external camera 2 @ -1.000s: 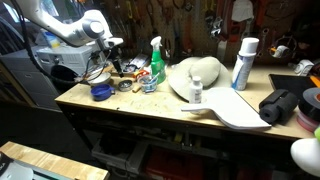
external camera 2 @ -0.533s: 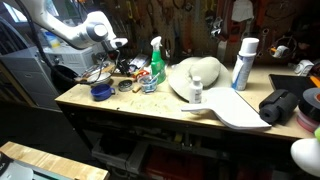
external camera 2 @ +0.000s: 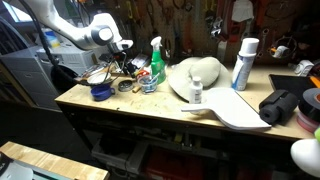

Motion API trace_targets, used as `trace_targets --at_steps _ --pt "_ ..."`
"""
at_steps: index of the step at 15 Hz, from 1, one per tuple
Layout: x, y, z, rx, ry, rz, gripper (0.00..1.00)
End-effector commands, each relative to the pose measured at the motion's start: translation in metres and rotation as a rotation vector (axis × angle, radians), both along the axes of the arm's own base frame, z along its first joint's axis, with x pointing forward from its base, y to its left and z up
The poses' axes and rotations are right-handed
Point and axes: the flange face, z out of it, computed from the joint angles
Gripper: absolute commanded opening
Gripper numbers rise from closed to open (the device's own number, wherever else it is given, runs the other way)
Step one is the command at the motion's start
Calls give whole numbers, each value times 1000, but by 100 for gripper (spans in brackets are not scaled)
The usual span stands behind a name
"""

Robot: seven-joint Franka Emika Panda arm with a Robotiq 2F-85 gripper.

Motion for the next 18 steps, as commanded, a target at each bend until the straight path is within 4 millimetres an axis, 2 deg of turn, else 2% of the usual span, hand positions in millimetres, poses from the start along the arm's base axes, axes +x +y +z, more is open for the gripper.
trace_targets --at_steps 1,4,11,18 --pt "6 -4 -2 5 -22 -61 100" --pt "12 -11 -5 12 -38 -107 100" --pt "26 -11 -13 45 -47 -141 100" --pt "43 -20 -31 30 -46 -139 99"
